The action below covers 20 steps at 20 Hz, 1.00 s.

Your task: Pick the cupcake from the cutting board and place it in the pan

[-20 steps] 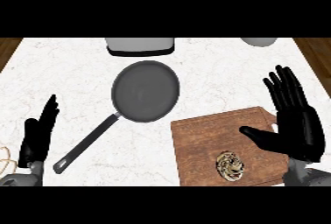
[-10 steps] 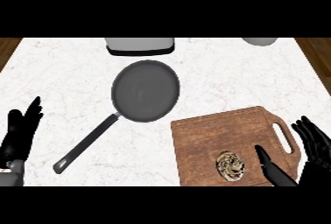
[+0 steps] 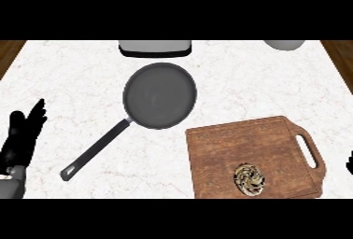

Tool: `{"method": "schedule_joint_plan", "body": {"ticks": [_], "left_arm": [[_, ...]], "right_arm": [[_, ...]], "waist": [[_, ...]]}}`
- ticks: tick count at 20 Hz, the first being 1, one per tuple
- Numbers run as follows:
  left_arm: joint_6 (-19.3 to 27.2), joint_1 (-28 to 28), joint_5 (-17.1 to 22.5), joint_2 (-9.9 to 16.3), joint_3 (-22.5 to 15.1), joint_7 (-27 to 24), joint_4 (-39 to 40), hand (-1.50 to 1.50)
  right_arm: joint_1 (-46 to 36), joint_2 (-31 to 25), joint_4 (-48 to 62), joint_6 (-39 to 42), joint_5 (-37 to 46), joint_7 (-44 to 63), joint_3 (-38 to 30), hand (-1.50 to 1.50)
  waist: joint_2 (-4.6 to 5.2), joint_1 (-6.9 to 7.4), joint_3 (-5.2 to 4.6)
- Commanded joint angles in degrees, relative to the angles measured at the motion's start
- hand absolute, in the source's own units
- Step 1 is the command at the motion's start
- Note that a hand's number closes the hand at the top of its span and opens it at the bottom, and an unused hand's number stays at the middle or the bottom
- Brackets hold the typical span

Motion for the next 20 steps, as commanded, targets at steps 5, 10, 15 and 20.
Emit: {"method": "schedule_joint_plan", "body": {"ticks": [5,10,15,20], "left_arm": [[-0.6,-2.8,-0.2,-0.5,-0.4,-0.1,0.0,0.00],[-0.6,-2.9,-1.5,-0.7,-1.3,0.5,1.0,0.00],[-1.8,-5.4,-1.0,-1.2,-1.1,0.8,2.1,0.00],[-1.1,-4.1,-2.1,-2.2,-0.9,-0.8,3.4,0.00]], "right_arm": [[2.1,-13.5,-7.8,14.0,14.1,27.3,-0.8,-1.50],[-3.7,-19.2,-9.3,24.2,15.0,43.5,2.0,-1.50],[-18.4,-20.1,-7.8,33.9,12.1,59.4,8.2,-1.50],[-30.4,-12.7,-3.2,39.9,13.1,71.1,18.3,-1.50]], "waist": [[0.84,2.23,-0.27],[0.78,3.28,-0.19],[0.60,3.52,0.04],[0.18,2.45,0.18]]}}
